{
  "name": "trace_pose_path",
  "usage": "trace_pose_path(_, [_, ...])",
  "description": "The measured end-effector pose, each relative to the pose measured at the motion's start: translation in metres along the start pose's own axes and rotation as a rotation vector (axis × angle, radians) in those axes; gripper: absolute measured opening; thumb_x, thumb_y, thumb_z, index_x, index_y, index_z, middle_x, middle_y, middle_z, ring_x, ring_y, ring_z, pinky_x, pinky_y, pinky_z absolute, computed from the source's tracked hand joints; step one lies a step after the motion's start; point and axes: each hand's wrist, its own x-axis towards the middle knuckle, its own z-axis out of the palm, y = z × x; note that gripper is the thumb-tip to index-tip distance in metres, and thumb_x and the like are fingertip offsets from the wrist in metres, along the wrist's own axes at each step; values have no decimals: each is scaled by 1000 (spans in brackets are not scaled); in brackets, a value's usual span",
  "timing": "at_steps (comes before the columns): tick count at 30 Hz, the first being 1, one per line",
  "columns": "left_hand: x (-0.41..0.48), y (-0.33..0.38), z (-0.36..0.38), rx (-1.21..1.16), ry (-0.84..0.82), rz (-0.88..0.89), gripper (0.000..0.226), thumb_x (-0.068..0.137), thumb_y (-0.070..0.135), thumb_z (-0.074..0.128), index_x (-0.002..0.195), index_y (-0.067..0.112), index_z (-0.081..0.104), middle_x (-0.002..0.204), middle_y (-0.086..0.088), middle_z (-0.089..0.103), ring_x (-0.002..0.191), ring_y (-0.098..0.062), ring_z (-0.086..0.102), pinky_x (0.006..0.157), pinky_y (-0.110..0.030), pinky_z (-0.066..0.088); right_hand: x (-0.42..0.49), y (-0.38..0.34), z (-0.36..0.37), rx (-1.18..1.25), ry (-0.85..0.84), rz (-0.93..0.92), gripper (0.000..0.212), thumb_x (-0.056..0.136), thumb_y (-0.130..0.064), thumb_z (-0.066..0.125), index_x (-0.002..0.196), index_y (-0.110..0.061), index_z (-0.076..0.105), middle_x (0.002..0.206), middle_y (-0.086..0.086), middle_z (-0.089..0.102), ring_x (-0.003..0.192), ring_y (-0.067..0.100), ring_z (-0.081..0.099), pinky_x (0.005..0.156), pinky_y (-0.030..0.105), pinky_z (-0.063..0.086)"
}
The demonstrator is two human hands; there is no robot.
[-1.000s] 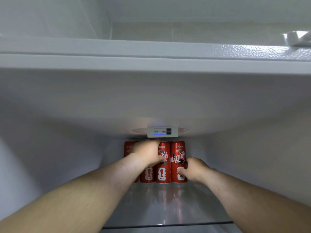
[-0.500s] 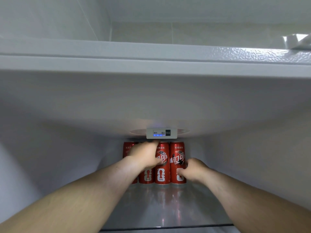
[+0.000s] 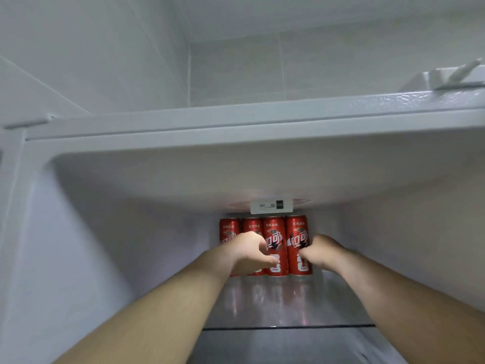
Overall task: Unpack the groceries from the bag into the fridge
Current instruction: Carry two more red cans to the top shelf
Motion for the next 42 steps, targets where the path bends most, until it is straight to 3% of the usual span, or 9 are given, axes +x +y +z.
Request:
trace_pose_path(2, [-13, -1, 2, -45, -15, -10, 33, 85, 41, 64, 89, 9, 71, 89, -3, 68, 76, -17, 64, 60, -26, 50, -6, -2, 1, -36, -4, 15, 21, 85, -23, 66, 104, -15, 65, 106, 7, 69, 89, 21, 63, 81, 27, 48])
trace_pose_path(5, [-30, -6, 0, -50, 2, -22, 36, 83, 45, 62, 87, 10, 71, 90, -6, 70, 86, -20, 67, 72, -35, 55, -14, -6, -2, -136, -4, 12, 30, 87, -29, 63, 113, -16, 63, 111, 5, 67, 91, 20, 62, 83, 27, 49])
trace_pose_path(12, [-62, -12, -9, -50, 23, -74, 45, 81, 49, 56, 89, 7, 69, 94, -13, 70, 79, -20, 65, 81, -43, 54, -38, -28, -8, -166, -13, -88, 24, 81, -24, 56, 103, -15, 63, 97, 3, 66, 90, 24, 64, 80, 27, 48])
trace_pose_path(17, [-94, -1, -16, -102, 0, -182, 33, 93, 45, 58, 110, 19, 70, 118, 3, 67, 107, -13, 61, 96, -32, 47, -73, -35, -7, -278, 8, -199, 14, 81, -26, 57, 92, -18, 56, 79, -3, 56, 75, 18, 58, 69, 25, 45])
trace_pose_path(21, [-119, 3, -25, -143, 40, -218, 35, 92, 46, 59, 117, 23, 67, 133, 6, 60, 119, -12, 55, 103, -30, 40, -107, -37, -12, -263, 30, -219, 20, 83, -23, 55, 101, -15, 61, 90, 2, 60, 82, 21, 60, 72, 27, 48])
trace_pose_path(28, [-152, 14, -26, -204, 103, -148, 34, 89, 44, 65, 114, 21, 70, 128, 4, 65, 111, -11, 60, 100, -32, 46, -167, -31, -25, -372, 14, -343, 22, 93, -24, 52, 113, -18, 60, 112, 2, 62, 98, 22, 60, 86, 32, 51])
trace_pose_path(31, [-166, 19, -21, -254, 118, -119, 35, 90, 40, 65, 119, 20, 67, 126, 5, 64, 110, -10, 60, 100, -31, 46, -191, -30, -32, -396, 24, -370, 14, 92, -23, 50, 101, -20, 61, 102, 1, 63, 92, 22, 61, 82, 32, 53])
trace_pose_path(35, [-183, 33, -19, -260, 179, -69, 38, 92, 39, 62, 125, 20, 64, 124, 7, 62, 109, -10, 56, 95, -27, 43, -225, -30, -41, -422, 28, -344, 27, 94, -27, 52, 118, -20, 63, 114, 2, 66, 101, 24, 61, 90, 33, 52])
trace_pose_path(42, [-213, 62, -3, -285, 211, 56, 39, 90, 42, 63, 125, 24, 63, 128, 7, 62, 114, -10, 56, 93, -25, 42, -292, -25, -60, -506, 95, -368, 32, 96, -27, 49, 126, -22, 59, 124, 1, 63, 110, 25, 59, 90, 36, 51])
